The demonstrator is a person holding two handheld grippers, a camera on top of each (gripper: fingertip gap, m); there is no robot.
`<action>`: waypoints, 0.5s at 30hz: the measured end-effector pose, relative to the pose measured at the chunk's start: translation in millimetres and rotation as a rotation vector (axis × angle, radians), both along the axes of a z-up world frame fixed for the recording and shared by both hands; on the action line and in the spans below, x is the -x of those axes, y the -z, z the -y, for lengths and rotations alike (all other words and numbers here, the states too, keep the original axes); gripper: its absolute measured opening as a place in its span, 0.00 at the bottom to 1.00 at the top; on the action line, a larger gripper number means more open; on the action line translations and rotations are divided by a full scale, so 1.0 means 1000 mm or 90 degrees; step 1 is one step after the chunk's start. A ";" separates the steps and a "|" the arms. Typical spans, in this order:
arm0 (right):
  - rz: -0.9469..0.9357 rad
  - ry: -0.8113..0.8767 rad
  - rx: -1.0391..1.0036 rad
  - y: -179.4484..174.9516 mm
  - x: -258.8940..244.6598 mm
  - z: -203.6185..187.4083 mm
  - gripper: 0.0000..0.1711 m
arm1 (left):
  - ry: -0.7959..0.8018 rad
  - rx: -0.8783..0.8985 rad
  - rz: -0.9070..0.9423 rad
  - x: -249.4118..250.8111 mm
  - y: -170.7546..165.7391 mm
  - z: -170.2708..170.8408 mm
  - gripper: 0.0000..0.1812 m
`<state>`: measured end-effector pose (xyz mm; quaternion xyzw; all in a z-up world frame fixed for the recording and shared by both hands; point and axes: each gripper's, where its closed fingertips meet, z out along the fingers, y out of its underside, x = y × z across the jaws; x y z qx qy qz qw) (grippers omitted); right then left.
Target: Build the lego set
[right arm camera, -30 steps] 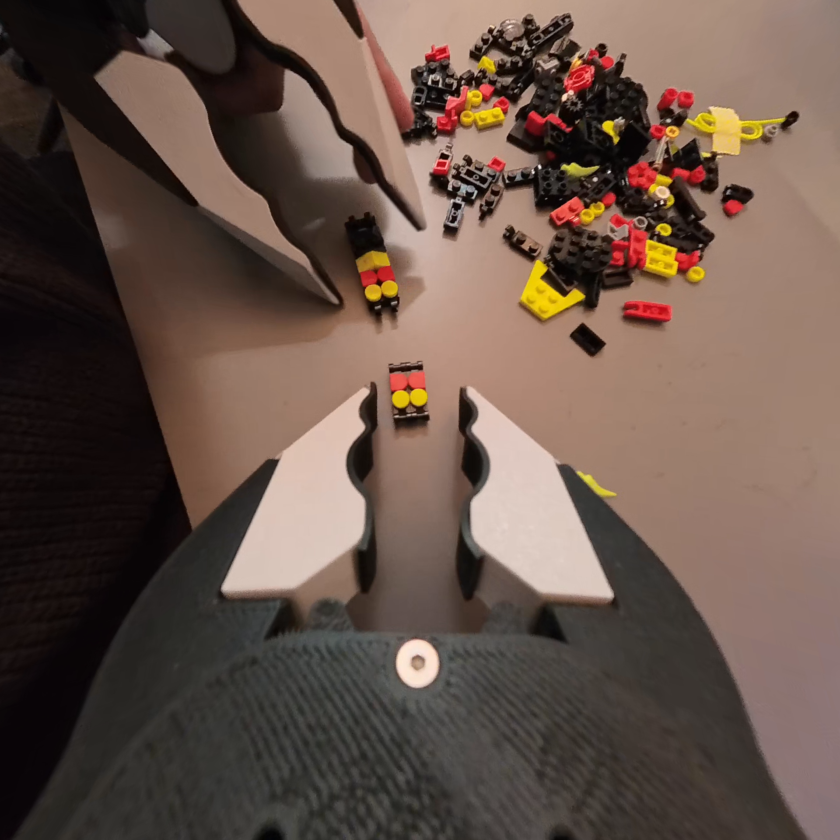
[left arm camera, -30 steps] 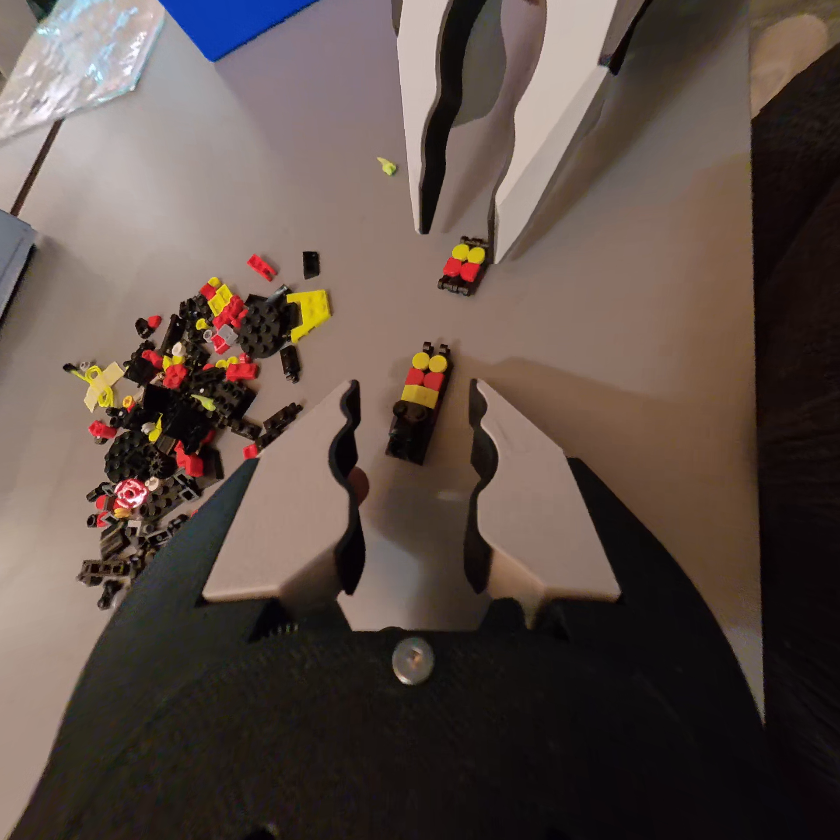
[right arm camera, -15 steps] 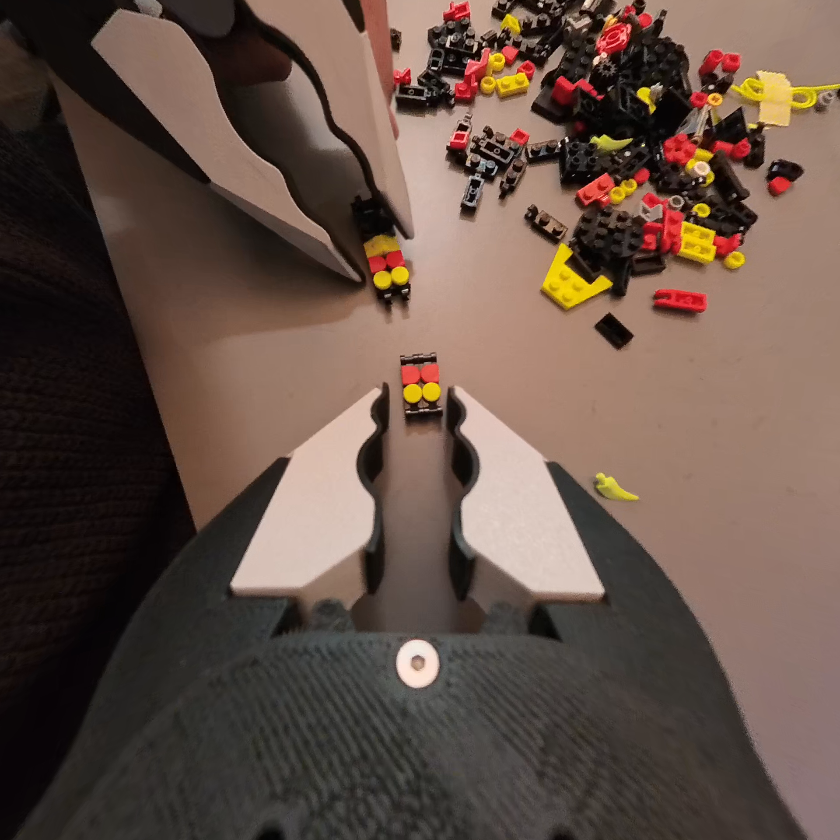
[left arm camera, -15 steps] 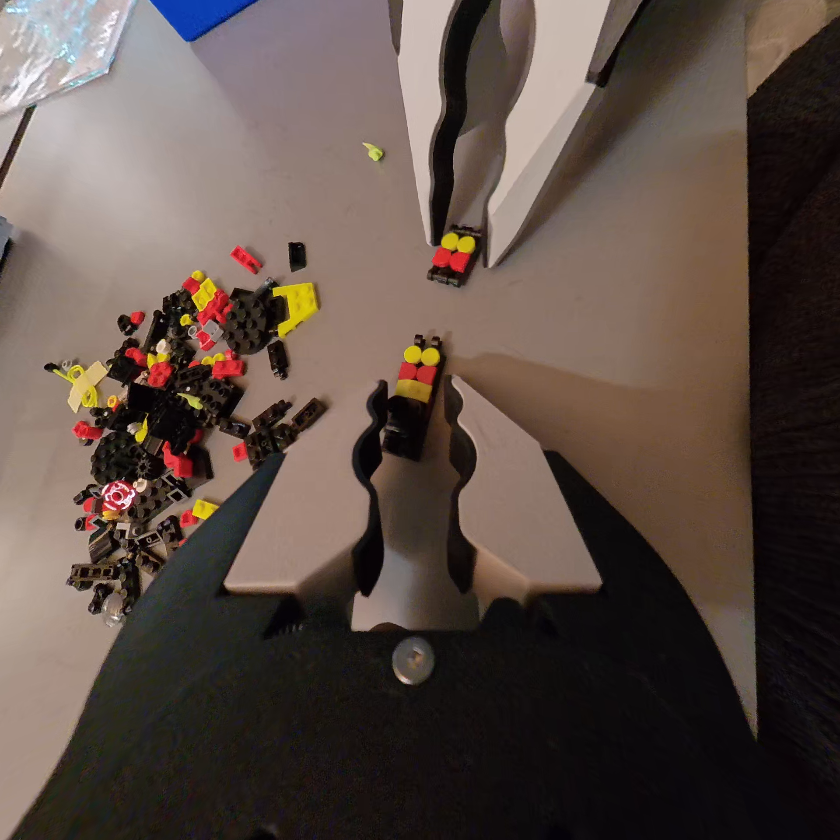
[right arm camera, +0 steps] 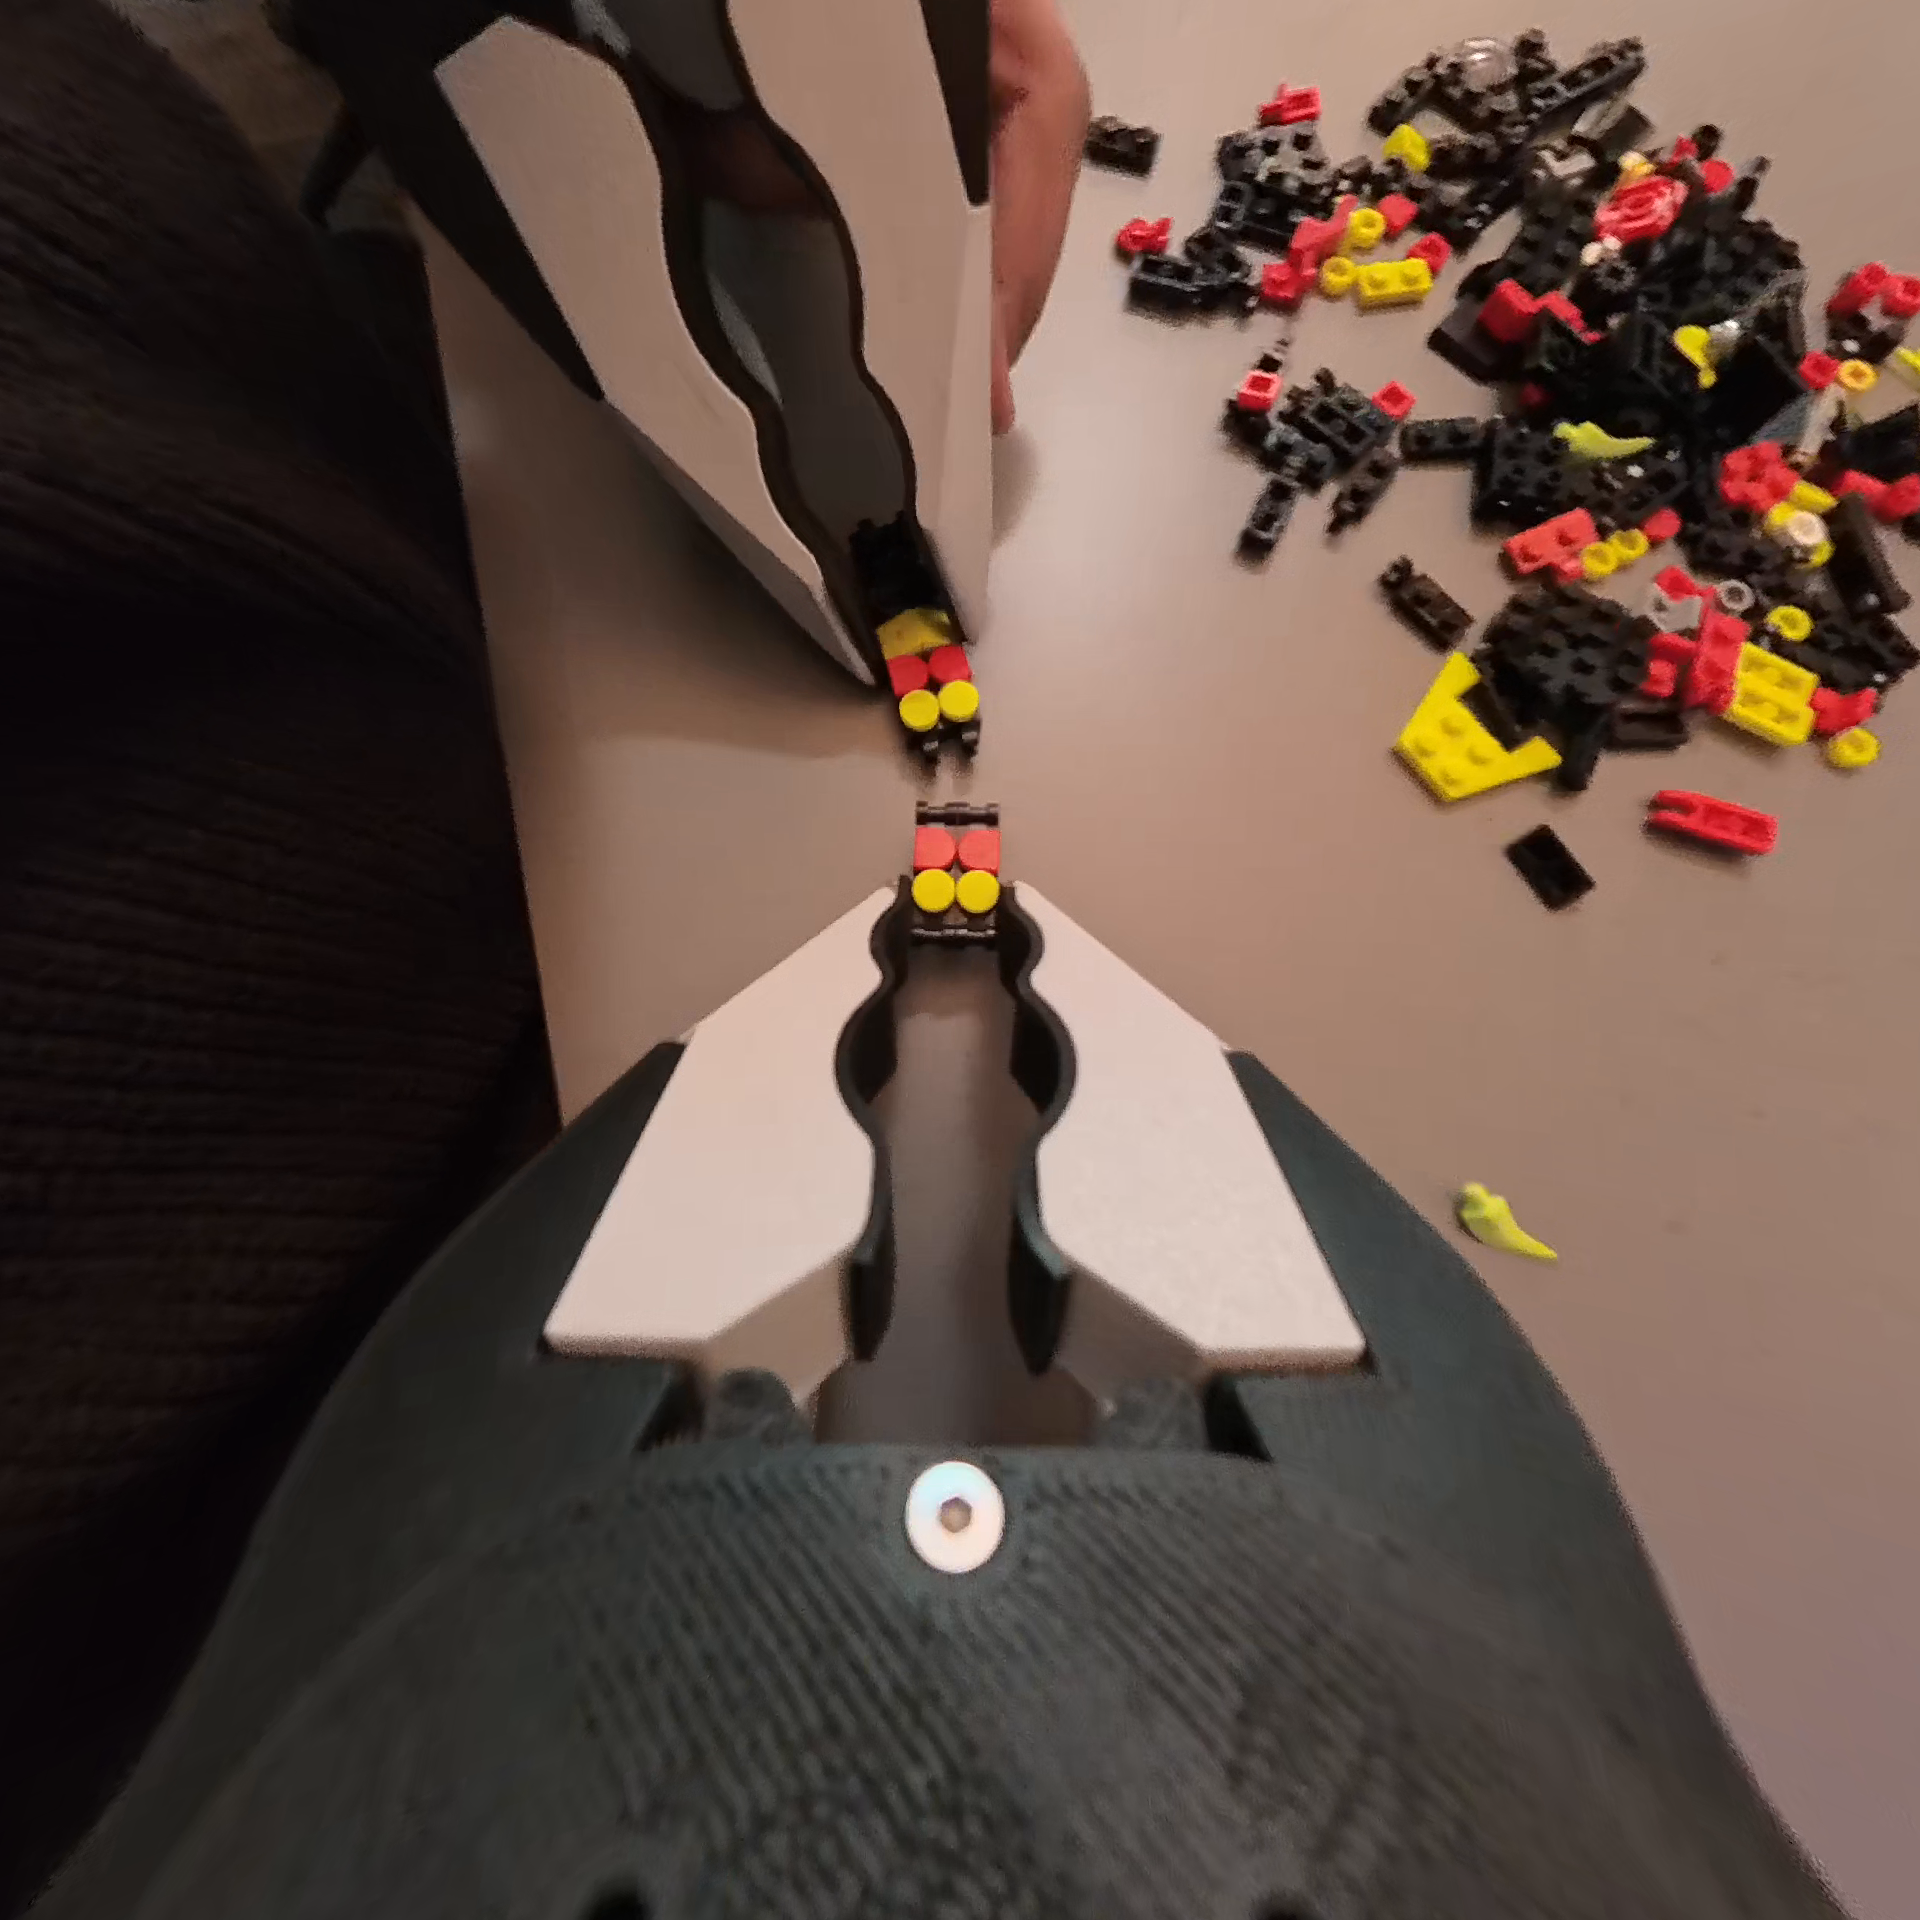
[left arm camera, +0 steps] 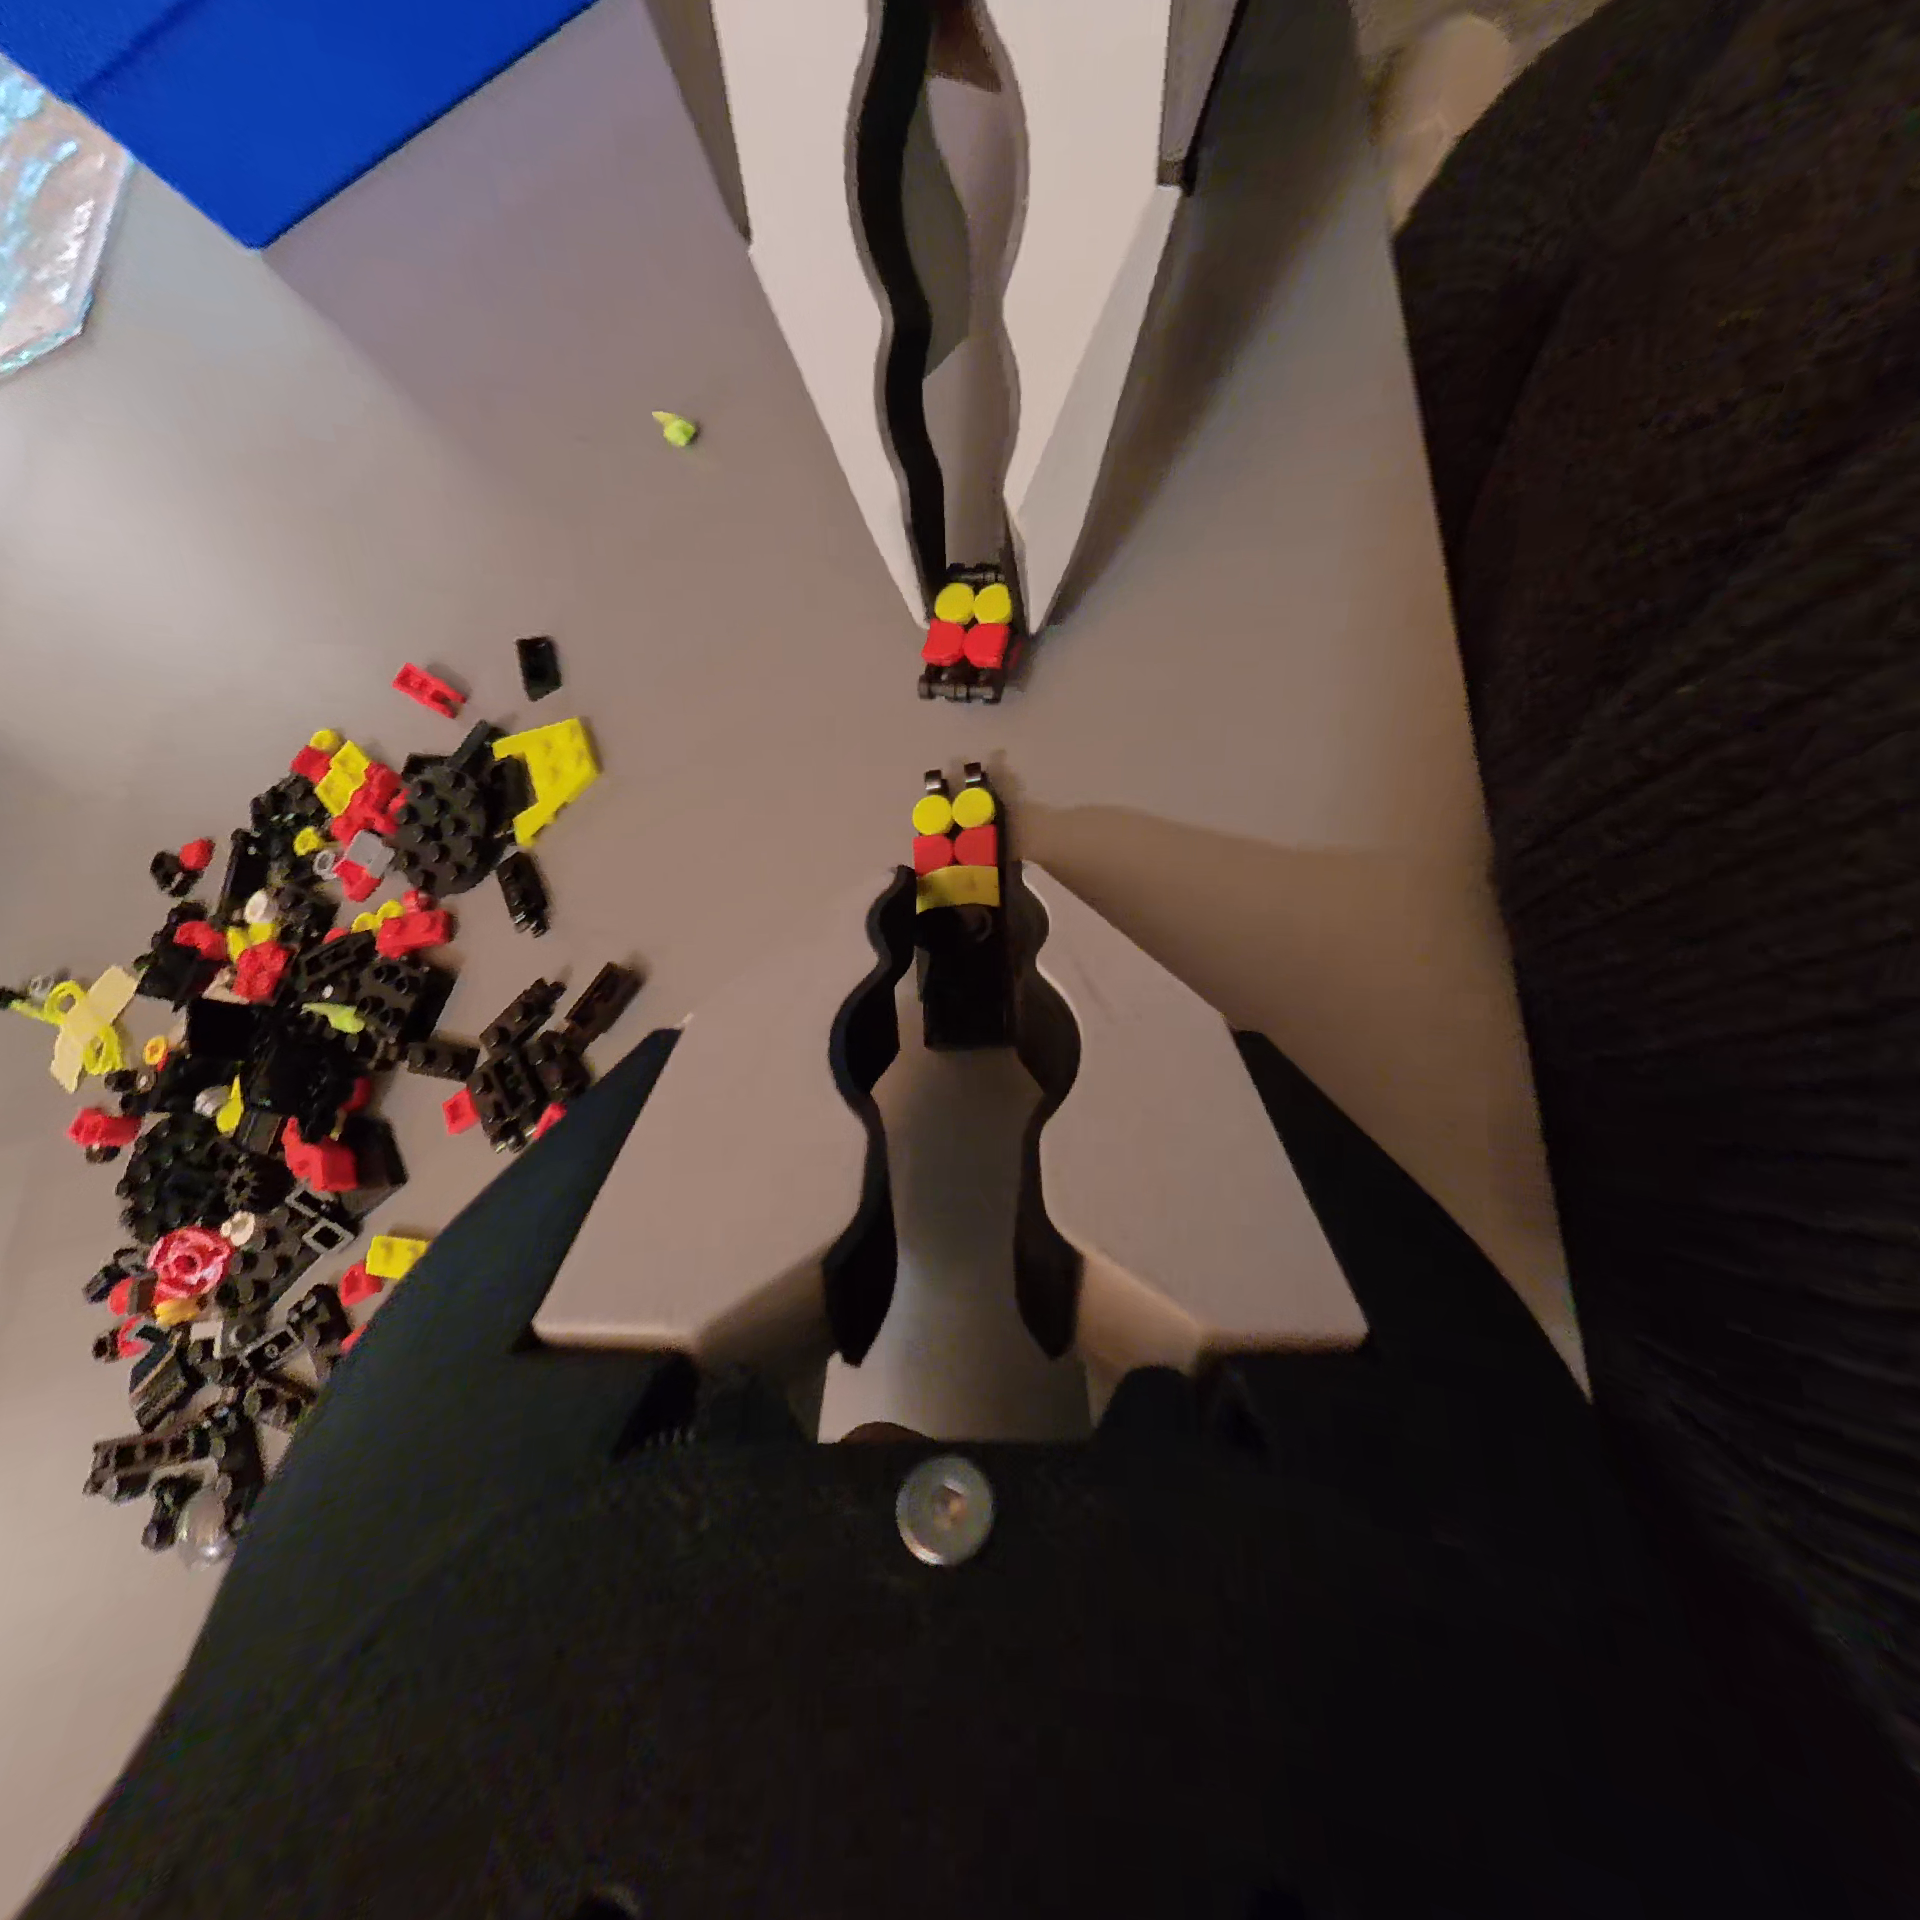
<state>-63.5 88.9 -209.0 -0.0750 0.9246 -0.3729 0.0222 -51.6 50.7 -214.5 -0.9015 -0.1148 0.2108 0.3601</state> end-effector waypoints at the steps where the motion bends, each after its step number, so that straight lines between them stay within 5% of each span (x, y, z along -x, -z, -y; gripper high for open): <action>1: -0.004 -0.011 -0.004 0.001 -0.003 0.000 0.09 | 0.011 -0.001 0.002 -0.003 0.000 -0.001 0.09; 15: 0.006 -0.098 -0.003 0.006 -0.022 0.002 0.09 | 0.057 -0.008 0.028 -0.018 0.000 -0.008 0.09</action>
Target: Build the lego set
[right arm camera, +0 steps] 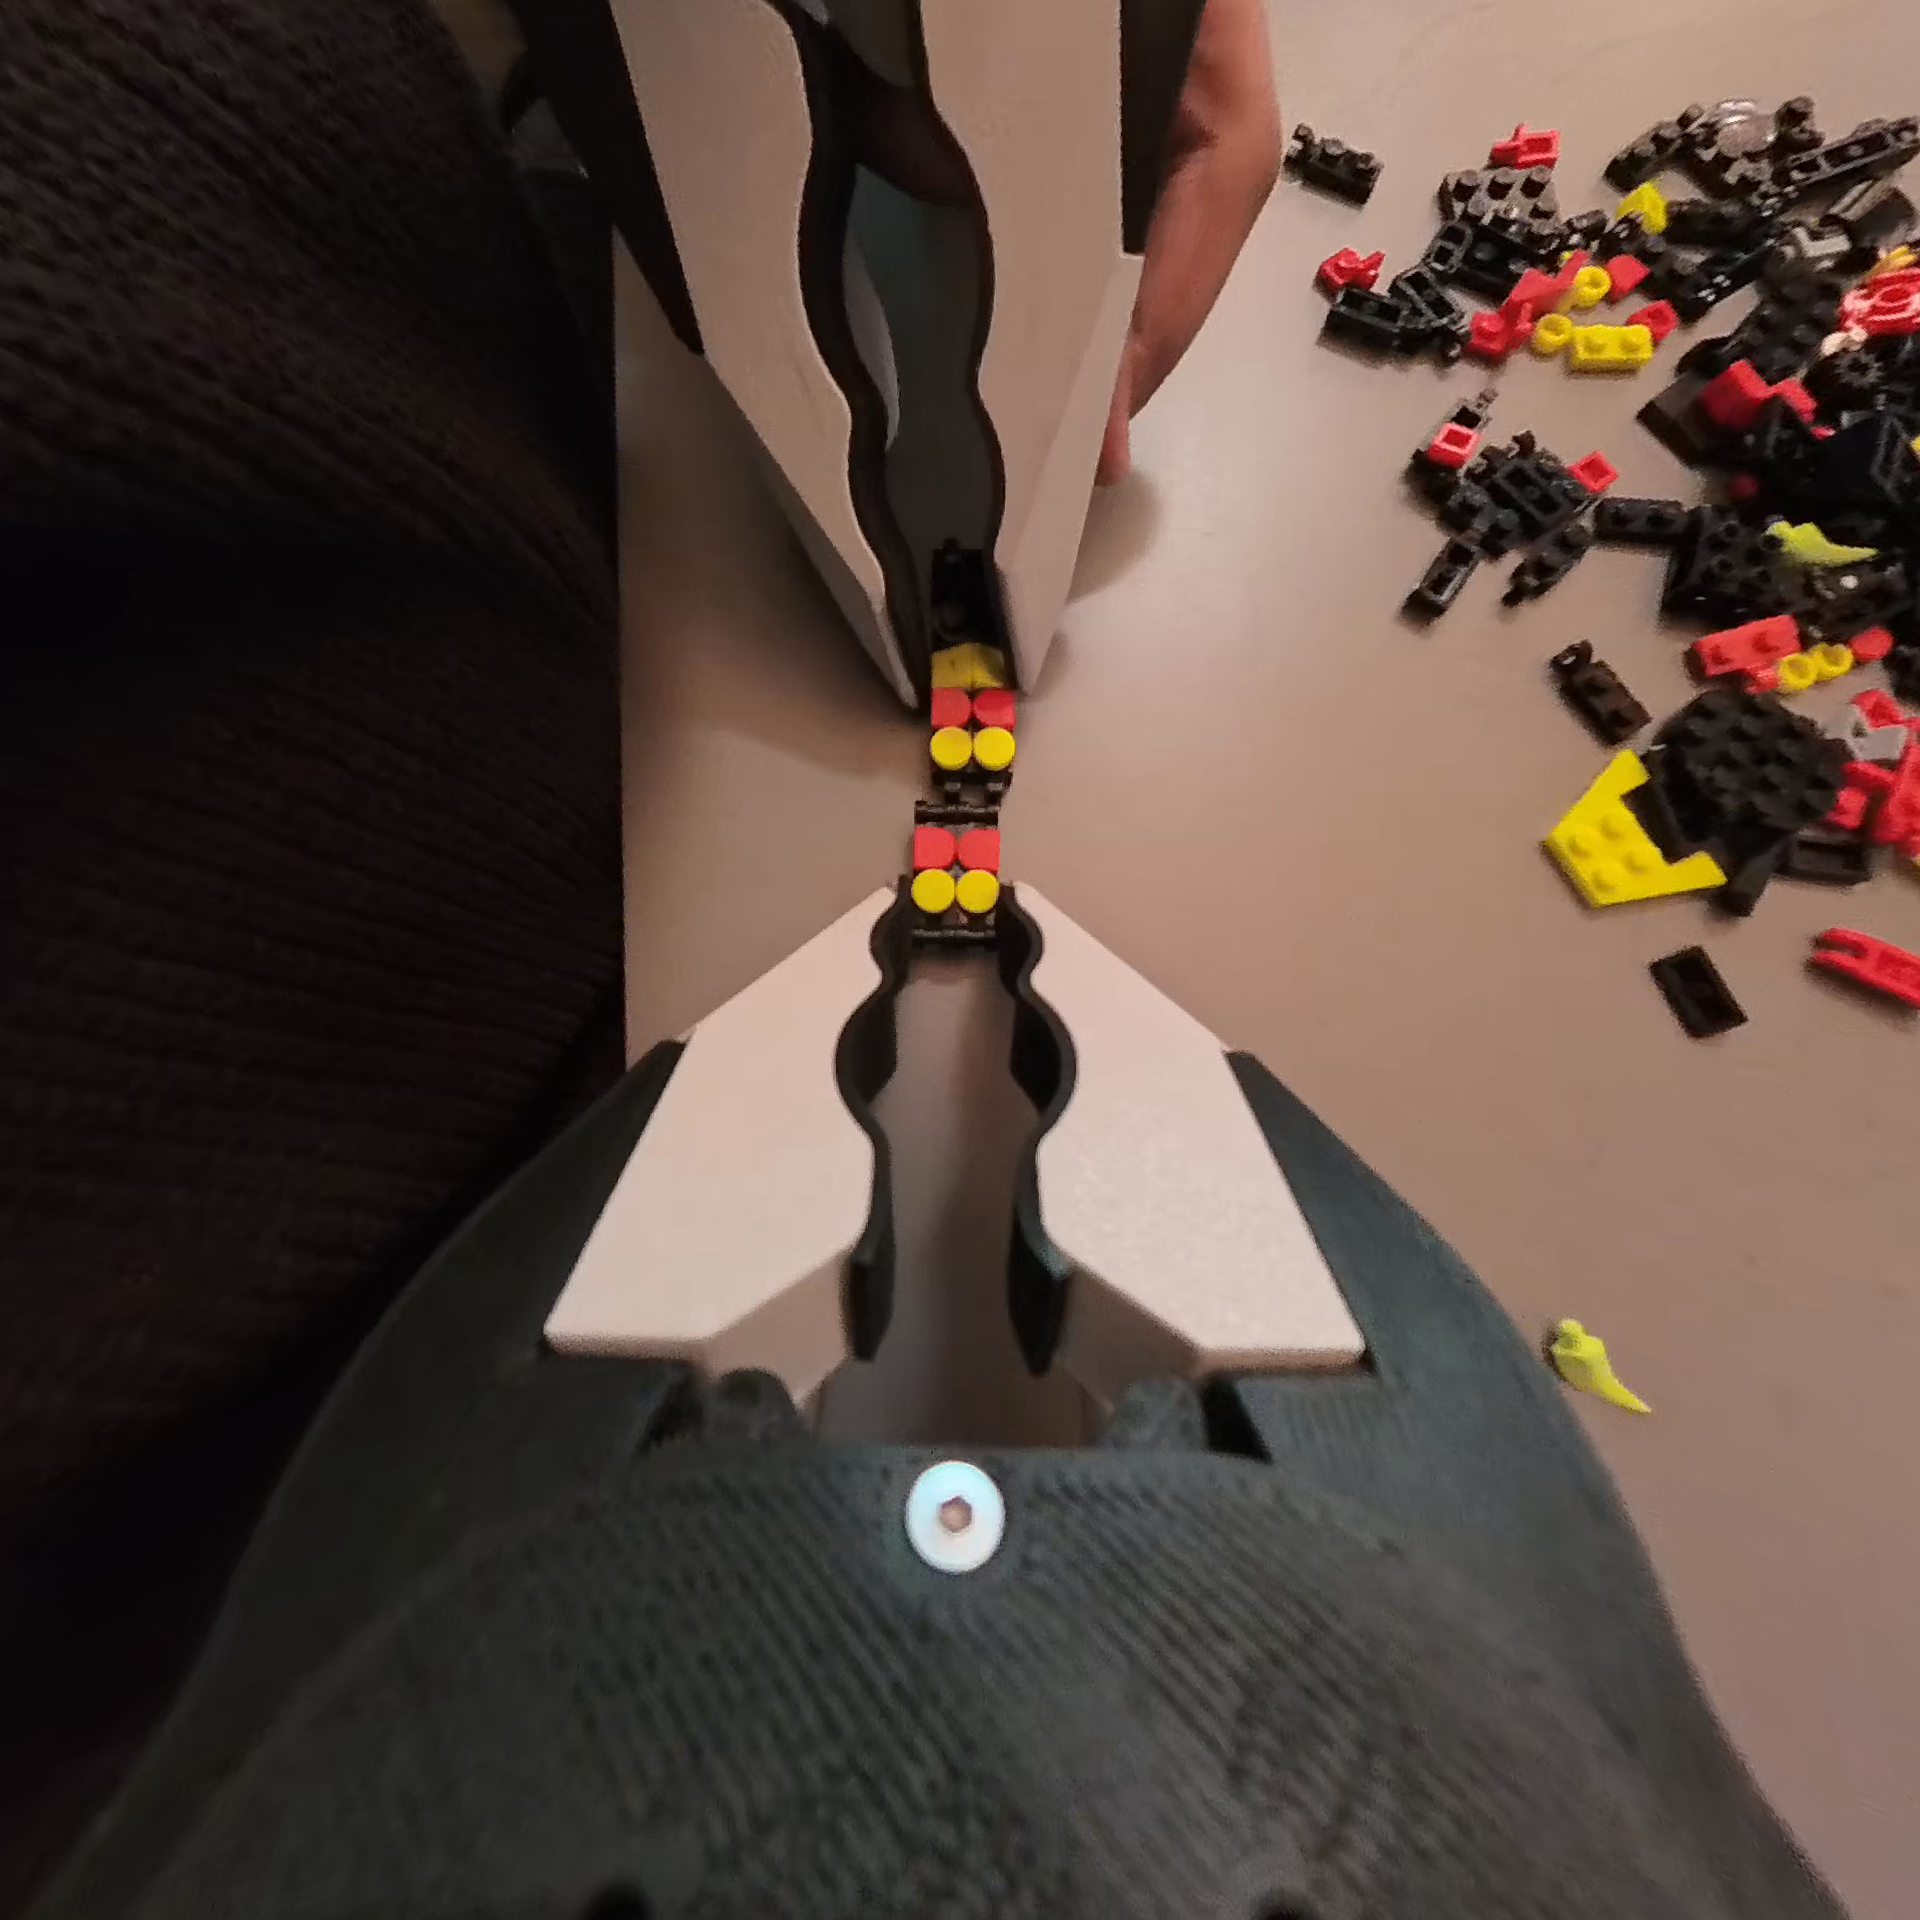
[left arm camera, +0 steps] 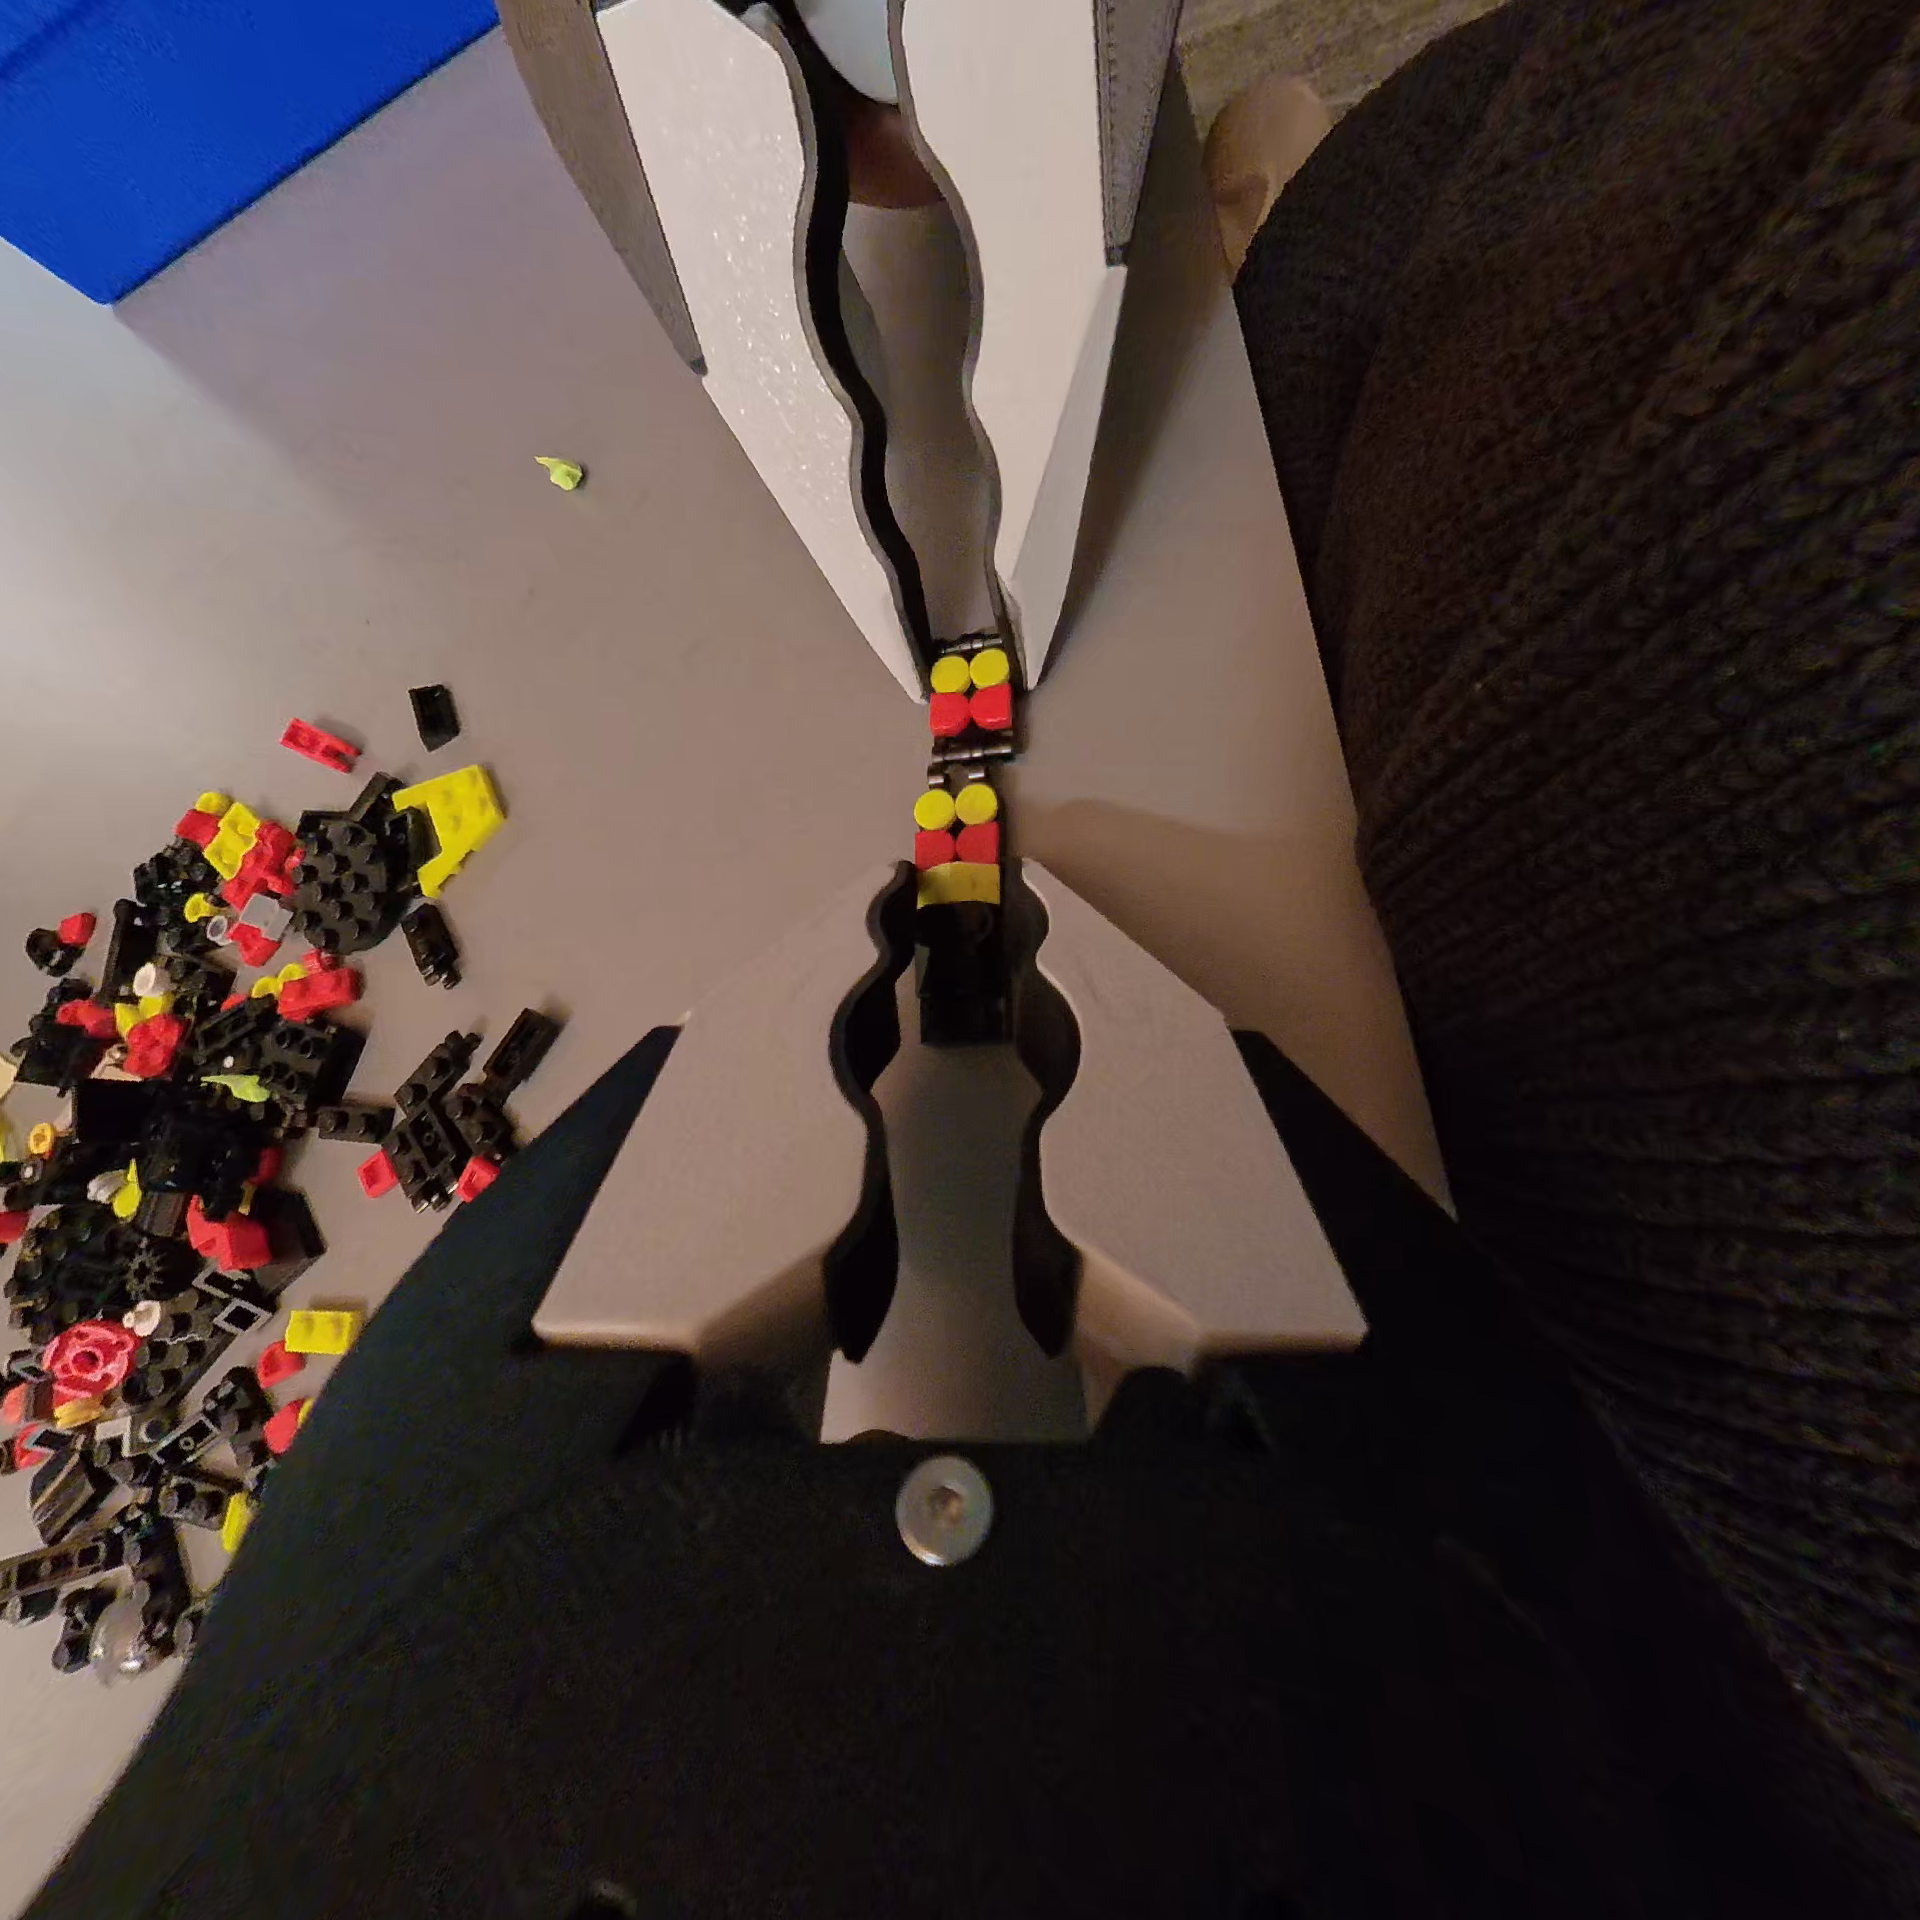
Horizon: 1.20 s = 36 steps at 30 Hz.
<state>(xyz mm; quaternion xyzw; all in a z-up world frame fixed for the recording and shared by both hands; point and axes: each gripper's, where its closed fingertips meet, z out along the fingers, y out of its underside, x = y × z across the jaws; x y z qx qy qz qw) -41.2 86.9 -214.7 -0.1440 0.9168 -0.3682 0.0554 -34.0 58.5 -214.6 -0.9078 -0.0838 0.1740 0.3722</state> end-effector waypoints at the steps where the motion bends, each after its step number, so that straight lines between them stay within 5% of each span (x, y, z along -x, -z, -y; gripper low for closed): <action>1: -0.002 -0.001 0.000 0.000 0.000 0.000 0.09 | 0.001 0.000 0.001 0.000 0.000 0.000 0.09; 23: -0.117 -0.030 -0.043 0.000 0.002 0.000 0.09 | 0.010 0.003 -0.007 -0.004 0.000 -0.001 0.09; 36: -0.007 -0.006 -0.056 0.001 -0.004 0.000 0.09 | 0.016 0.002 0.001 -0.006 0.000 -0.002 0.09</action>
